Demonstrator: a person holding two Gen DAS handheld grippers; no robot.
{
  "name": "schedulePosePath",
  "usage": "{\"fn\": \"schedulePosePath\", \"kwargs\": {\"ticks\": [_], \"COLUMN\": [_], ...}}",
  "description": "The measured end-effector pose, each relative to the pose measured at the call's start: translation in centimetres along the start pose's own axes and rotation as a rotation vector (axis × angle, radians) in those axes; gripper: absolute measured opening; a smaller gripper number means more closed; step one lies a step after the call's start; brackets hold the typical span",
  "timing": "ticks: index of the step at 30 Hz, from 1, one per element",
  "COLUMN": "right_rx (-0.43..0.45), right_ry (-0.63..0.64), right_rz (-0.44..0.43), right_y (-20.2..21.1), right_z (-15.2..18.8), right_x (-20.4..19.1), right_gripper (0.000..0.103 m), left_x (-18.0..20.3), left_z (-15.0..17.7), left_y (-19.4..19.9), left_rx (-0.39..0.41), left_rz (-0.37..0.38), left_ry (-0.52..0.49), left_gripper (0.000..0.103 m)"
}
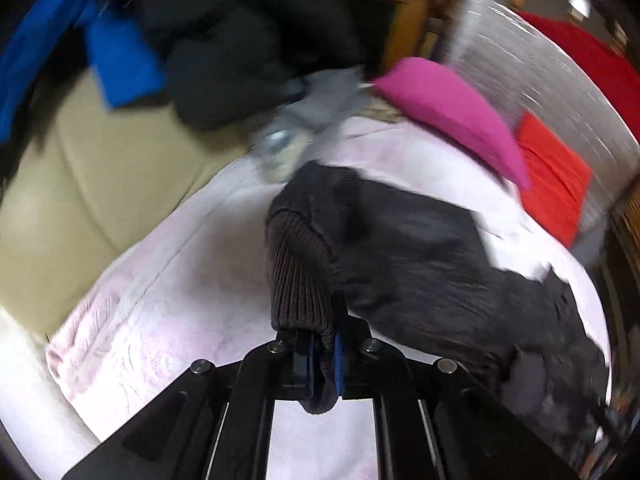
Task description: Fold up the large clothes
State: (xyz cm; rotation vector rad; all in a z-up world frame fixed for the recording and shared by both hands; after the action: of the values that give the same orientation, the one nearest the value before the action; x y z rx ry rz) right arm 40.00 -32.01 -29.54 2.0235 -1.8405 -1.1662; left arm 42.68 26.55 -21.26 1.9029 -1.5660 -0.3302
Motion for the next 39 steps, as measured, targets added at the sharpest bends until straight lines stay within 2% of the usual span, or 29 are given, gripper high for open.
{"fn": "schedulePosePath", "kwargs": {"ticks": [4, 8, 11, 18, 23, 26, 27, 29, 32, 34, 36, 39], "right_rx": [0.012, 0.025, 0.024, 0.026, 0.009, -0.028, -0.045, -0.060, -0.070, -0.084, -0.101, -0.131], "right_ry": [-0.010, -0.038, -0.083, -0.210, -0.290, -0.334, -0.348, -0.362, -0.349, -0.318, -0.291, -0.248], "right_rz": [-0.008, 0.004, 0.012, -0.014, -0.050, -0.096, -0.112, -0.132, -0.148, -0.157, -0.180, -0.231], "right_y": [0.5, 1.0, 1.3, 2.5, 2.9, 2.7, 2.6, 2.6, 2.5, 2.3, 2.2, 2.0], "right_z": [-0.3, -0.8, -1.3, -2.4, -2.7, -2.4, -2.2, -2.0, -1.8, -1.4, -0.9, 0.2], "right_x": [0.0, 0.6, 1.7, 4.4, 6.2, 6.7, 6.8, 6.8, 6.1, 5.1, 4.2, 2.1], "right_gripper": [0.062, 0.062, 0.062, 0.063, 0.063, 0.063, 0.063, 0.063, 0.063, 0.063, 0.063, 0.063], "left_x": [7.0, 15.0, 20.7, 32.6, 38.5, 39.7, 39.7, 39.0, 37.4, 36.0, 33.0, 28.4], "left_z": [-0.3, 0.8, 2.6, 8.1, 12.9, 14.3, 14.4, 13.7, 11.0, 9.3, 7.5, 5.9], "left_y": [3.3, 5.7, 7.0, 8.7, 8.0, 8.1, 8.2, 9.0, 10.5, 10.2, 9.5, 7.5], "left_rx": [0.000, -0.030, -0.085, -0.197, -0.324, -0.364, -0.358, -0.320, -0.221, -0.141, -0.056, 0.014], "left_rz": [0.090, 0.217, 0.313, 0.482, 0.565, 0.622, 0.638, 0.664, 0.687, 0.644, 0.546, 0.414], "left_ry": [-0.131, -0.266, -0.340, -0.471, -0.524, -0.523, -0.516, -0.490, -0.444, -0.421, -0.399, -0.325], "left_gripper": [0.007, 0.008, 0.008, 0.008, 0.011, 0.023, 0.033, 0.047, 0.051, 0.055, 0.056, 0.057]}}
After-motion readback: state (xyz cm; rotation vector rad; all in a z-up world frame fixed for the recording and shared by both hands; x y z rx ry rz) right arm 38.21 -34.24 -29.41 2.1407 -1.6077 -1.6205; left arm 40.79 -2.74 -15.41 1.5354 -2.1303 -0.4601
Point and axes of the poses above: each gripper's, at about its wrist camera, not at the fingertips, and y roughly against the way its jaws point, x to its right, z to its underside, the point moved 9 cm from there along -y, roughly the way its jaws point, and after that the axes turned 11 degrees about x, right-handed, at the moved point
